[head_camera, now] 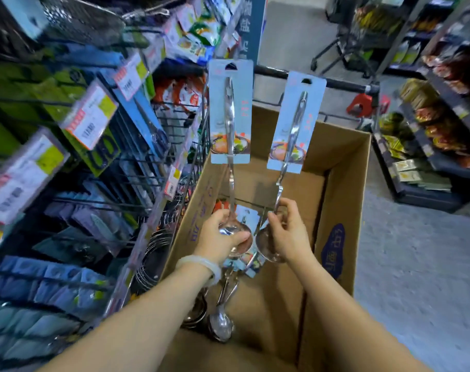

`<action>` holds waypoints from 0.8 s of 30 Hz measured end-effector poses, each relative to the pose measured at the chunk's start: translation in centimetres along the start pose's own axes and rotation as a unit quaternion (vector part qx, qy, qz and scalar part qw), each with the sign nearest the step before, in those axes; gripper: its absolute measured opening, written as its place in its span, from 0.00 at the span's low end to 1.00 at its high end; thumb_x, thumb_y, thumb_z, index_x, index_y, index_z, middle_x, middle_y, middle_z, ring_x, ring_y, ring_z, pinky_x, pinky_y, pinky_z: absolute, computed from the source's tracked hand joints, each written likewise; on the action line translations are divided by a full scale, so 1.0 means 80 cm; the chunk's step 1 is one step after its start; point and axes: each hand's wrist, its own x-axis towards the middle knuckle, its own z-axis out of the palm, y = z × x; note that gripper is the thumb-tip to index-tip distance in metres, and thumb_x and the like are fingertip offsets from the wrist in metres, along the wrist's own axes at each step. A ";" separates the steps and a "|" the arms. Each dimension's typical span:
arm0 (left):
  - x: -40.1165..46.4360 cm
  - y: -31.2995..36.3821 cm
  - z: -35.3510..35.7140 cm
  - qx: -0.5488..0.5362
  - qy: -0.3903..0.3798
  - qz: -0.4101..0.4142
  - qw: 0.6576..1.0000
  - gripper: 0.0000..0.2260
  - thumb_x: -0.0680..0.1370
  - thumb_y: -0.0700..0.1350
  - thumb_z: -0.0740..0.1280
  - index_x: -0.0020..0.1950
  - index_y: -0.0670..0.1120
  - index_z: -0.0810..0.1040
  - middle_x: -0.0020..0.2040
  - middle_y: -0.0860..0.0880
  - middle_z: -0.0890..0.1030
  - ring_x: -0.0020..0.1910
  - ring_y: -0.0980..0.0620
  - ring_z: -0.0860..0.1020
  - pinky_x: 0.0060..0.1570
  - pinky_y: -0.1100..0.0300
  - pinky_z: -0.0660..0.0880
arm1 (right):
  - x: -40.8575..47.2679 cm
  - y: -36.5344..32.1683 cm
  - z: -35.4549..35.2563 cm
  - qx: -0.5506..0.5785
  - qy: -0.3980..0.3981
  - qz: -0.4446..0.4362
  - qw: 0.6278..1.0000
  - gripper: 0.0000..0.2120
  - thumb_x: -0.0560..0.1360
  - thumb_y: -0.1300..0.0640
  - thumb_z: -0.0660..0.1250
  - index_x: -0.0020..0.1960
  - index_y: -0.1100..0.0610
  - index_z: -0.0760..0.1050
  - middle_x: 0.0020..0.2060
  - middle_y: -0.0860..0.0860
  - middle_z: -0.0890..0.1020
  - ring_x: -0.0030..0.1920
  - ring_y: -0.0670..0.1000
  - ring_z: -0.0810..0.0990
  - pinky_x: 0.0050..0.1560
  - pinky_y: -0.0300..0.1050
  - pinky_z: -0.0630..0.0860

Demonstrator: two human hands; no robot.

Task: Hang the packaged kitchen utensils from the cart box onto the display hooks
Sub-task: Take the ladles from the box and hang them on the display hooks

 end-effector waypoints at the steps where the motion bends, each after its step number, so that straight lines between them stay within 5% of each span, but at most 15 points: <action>1: -0.002 0.010 0.000 -0.005 0.012 0.009 1.000 0.20 0.68 0.33 0.74 0.58 0.39 0.75 0.50 0.43 0.79 0.49 0.48 0.76 0.45 0.65 0.72 | 0.002 -0.008 -0.007 0.010 0.000 -0.015 1.000 0.14 0.78 0.55 0.62 0.62 0.50 0.67 0.34 0.44 0.74 0.38 0.48 0.75 0.43 0.44 0.69; 5: -0.029 0.048 -0.006 -0.021 0.062 0.023 0.998 0.20 0.68 0.36 0.75 0.59 0.40 0.75 0.53 0.43 0.80 0.52 0.46 0.78 0.55 0.51 0.77 | 0.000 -0.047 -0.034 0.041 -0.025 -0.084 0.995 0.12 0.78 0.57 0.62 0.60 0.50 0.68 0.32 0.46 0.74 0.35 0.45 0.74 0.39 0.40 0.69; 8: -0.079 0.065 -0.008 -0.022 0.124 0.048 0.991 0.21 0.68 0.36 0.75 0.59 0.40 0.75 0.51 0.47 0.79 0.50 0.51 0.77 0.49 0.64 0.75 | -0.023 -0.067 -0.052 0.038 -0.082 -0.144 0.985 0.09 0.78 0.56 0.62 0.57 0.50 0.68 0.37 0.53 0.79 0.40 0.52 0.77 0.44 0.47 0.72; 12: -0.157 0.075 -0.013 -0.001 0.209 0.058 0.976 0.22 0.68 0.39 0.76 0.60 0.41 0.75 0.57 0.44 0.80 0.57 0.46 0.77 0.57 0.57 0.71 | -0.072 -0.086 -0.062 0.021 -0.152 -0.213 0.965 0.08 0.78 0.55 0.61 0.55 0.47 0.67 0.41 0.54 0.80 0.44 0.55 0.78 0.46 0.51 0.73; 16: -0.248 0.085 -0.029 0.005 0.267 0.057 0.962 0.15 0.69 0.40 0.75 0.53 0.47 0.76 0.48 0.53 0.80 0.50 0.52 0.77 0.46 0.67 0.72 | -0.134 -0.114 -0.061 0.019 -0.210 -0.269 0.940 0.13 0.79 0.55 0.61 0.62 0.51 0.66 0.34 0.43 0.73 0.35 0.46 0.73 0.39 0.44 0.67; 21: -0.362 0.089 -0.069 -0.019 0.358 0.052 0.932 0.14 0.70 0.38 0.74 0.49 0.49 0.74 0.46 0.51 0.79 0.47 0.52 0.77 0.43 0.69 0.71 | -0.222 -0.164 -0.039 0.031 -0.293 -0.327 0.898 0.11 0.79 0.54 0.60 0.61 0.50 0.66 0.37 0.49 0.76 0.37 0.52 0.75 0.39 0.48 0.71; 24: -0.437 0.083 -0.089 -0.035 0.421 0.042 0.905 0.14 0.69 0.39 0.75 0.49 0.49 0.74 0.48 0.50 0.79 0.48 0.53 0.77 0.43 0.69 0.71 | -0.286 -0.186 -0.023 0.027 -0.345 -0.380 0.858 0.08 0.79 0.53 0.59 0.57 0.48 0.64 0.30 0.47 0.72 0.29 0.49 0.71 0.32 0.46 0.66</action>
